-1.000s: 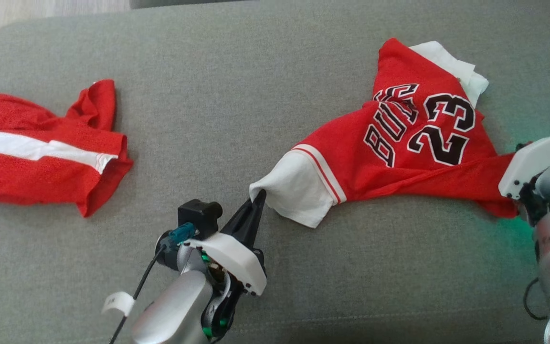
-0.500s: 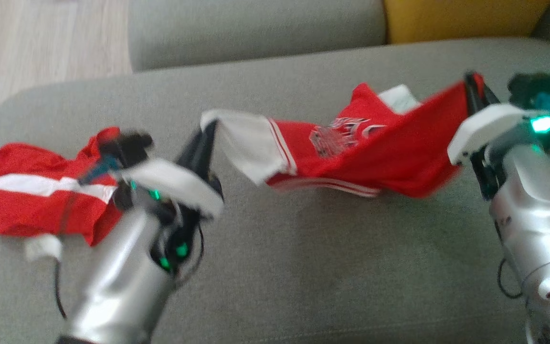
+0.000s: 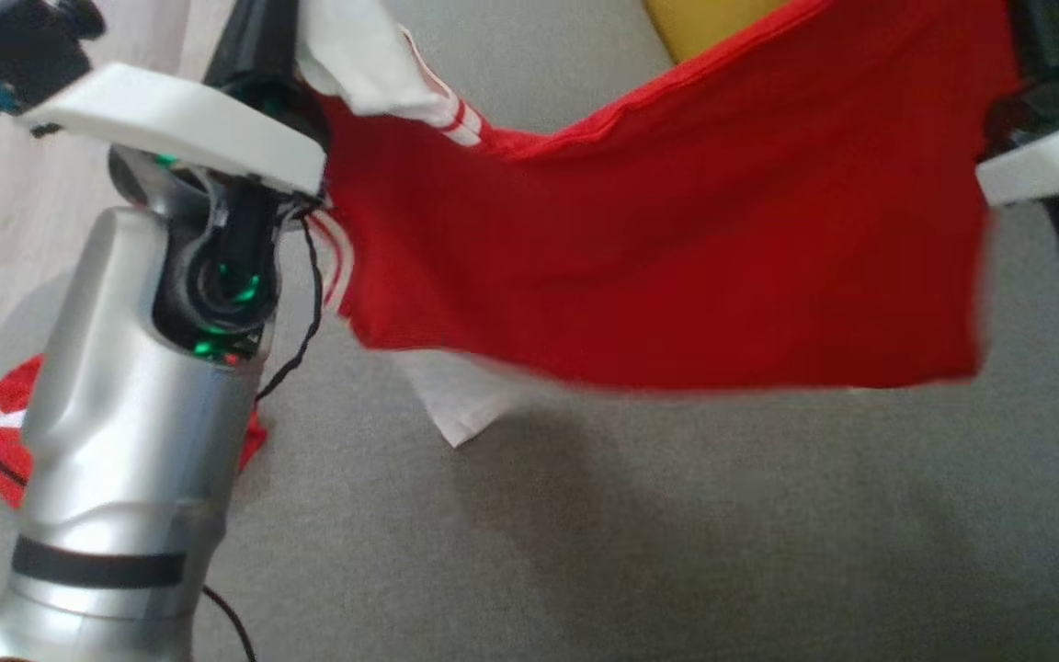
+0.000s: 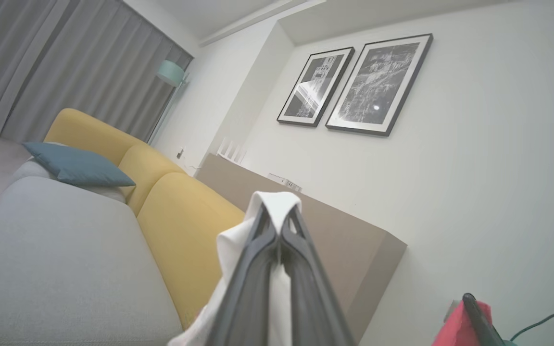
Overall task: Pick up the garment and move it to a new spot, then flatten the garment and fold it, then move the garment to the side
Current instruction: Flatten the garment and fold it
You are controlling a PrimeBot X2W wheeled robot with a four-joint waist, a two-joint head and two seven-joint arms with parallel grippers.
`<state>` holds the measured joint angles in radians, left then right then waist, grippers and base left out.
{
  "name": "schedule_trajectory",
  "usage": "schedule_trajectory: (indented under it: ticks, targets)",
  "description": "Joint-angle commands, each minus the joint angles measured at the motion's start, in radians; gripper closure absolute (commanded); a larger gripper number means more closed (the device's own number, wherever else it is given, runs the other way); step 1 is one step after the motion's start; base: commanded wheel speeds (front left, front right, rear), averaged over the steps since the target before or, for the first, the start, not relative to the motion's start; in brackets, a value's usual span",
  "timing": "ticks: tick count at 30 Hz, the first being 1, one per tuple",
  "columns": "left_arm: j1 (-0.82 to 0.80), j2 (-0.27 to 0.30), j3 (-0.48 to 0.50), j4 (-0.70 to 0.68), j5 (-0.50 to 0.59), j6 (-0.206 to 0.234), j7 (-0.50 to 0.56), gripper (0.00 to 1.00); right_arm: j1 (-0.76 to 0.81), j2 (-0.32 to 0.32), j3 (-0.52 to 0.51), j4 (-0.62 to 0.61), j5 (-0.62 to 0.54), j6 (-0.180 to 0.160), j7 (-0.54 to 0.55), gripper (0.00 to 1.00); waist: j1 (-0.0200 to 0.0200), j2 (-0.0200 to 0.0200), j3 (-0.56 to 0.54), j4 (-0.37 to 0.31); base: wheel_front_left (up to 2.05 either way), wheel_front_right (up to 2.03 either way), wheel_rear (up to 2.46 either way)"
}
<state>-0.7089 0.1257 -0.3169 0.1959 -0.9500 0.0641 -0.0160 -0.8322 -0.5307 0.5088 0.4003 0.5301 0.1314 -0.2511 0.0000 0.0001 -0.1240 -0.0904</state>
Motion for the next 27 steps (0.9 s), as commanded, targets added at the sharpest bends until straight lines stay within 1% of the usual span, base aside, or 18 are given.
schedule_trajectory:
  ticks: [1, 4, 6, 10, 13, 15, 18, 20, 21, 23, 25, 27]
  targets:
    - [-0.052, 0.042, 0.048, -0.06, -0.01, 0.018, 0.014, 1.0, 0.039, -0.029, -0.015, -0.075, 0.029, -0.001, -0.008, 1.0, 0.0, -0.0001, -0.017, 0.007, 0.0, 0.0, 0.0]
    - [-0.027, 0.055, 0.064, -0.115, -0.03, 0.056, 0.05, 1.0, 0.098, -0.065, -0.05, -0.16, 0.06, -0.001, 0.009, 1.0, 0.0, -0.0001, -0.024, 0.013, 0.0, 0.0, 0.0]
    - [-0.008, 0.065, 0.074, -0.153, -0.045, 0.084, 0.078, 1.0, 0.143, -0.081, -0.069, -0.213, 0.076, -0.001, 0.044, 1.0, 0.0, -0.0001, -0.023, 0.016, 0.0, 0.0, 0.0]
    - [0.011, 0.085, 0.093, -0.222, -0.079, 0.138, 0.147, 1.0, 0.214, -0.111, -0.104, -0.304, 0.069, -0.001, 0.121, 1.0, 0.0, -0.0001, -0.003, 0.019, 0.0, 0.0, 0.0]
    - [-0.012, 0.112, 0.09, -0.232, -0.077, 0.172, 0.2, 1.0, 0.229, -0.117, -0.13, -0.326, 0.056, -0.001, 0.183, 1.0, 0.0, -0.0001, 0.027, 0.016, 0.0, 0.0, 0.0]
    - [-0.049, 0.115, 0.085, -0.206, -0.087, 0.19, 0.24, 1.0, 0.21, -0.113, -0.13, -0.317, 0.048, -0.001, 0.222, 1.0, 0.0, -0.0001, 0.056, 0.012, 0.0, 0.0, 0.0]
    - [-0.144, 0.117, 0.086, -0.119, -0.092, 0.21, 0.28, 1.0, 0.13, -0.106, -0.09, -0.262, 0.028, -0.001, 0.272, 1.0, 0.0, -0.0001, 0.123, 0.004, 0.0, 0.0, 0.0]
    - [-0.243, 0.113, 0.093, -0.038, -0.088, 0.22, 0.289, 1.0, 0.039, -0.096, -0.061, -0.2, 0.026, -0.001, 0.294, 1.0, 0.0, -0.0001, 0.195, 0.002, 0.0, 0.0, 0.0]
    - [-0.301, 0.112, 0.093, 0.006, -0.081, 0.216, 0.289, 1.0, -0.018, -0.09, -0.047, -0.163, 0.021, -0.001, 0.297, 1.0, 0.0, -0.0001, 0.234, 0.003, 0.0, 0.0, 0.0]
    - [-0.427, 0.106, 0.102, 0.107, -0.065, 0.203, 0.264, 1.0, -0.148, -0.074, -0.014, -0.078, 0.001, -0.001, 0.285, 1.0, 0.0, -0.0001, 0.307, 0.007, 0.0, 0.0, 0.0]
    - [-0.55, 0.106, 0.097, 0.21, -0.031, 0.17, 0.216, 1.0, -0.278, -0.062, 0.03, 0.012, -0.043, -0.001, 0.247, 1.0, 0.0, -0.0001, 0.36, 0.015, 0.0, 0.0, 0.0]
    - [-0.662, 0.099, 0.103, 0.312, -0.005, 0.141, 0.148, 1.0, -0.404, -0.044, 0.05, 0.115, -0.093, -0.001, 0.178, 1.0, 0.0, -0.0001, 0.395, 0.024, 0.0, 0.0, 0.0]
